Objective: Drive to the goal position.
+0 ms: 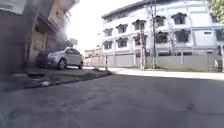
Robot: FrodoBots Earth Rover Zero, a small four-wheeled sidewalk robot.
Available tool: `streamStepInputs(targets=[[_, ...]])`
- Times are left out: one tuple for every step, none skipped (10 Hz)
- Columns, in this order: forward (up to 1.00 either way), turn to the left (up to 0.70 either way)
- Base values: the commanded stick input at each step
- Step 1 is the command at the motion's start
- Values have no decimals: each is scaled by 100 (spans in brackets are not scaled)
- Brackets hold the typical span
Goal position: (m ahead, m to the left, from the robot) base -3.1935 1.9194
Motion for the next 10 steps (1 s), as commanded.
streamStepInputs(targets=[[98, -1], [98, -1], [98, -1], [100, -1], [100, -1], [100, -1], [100, -1], [100, -1], [100, -1], [100, -1]])
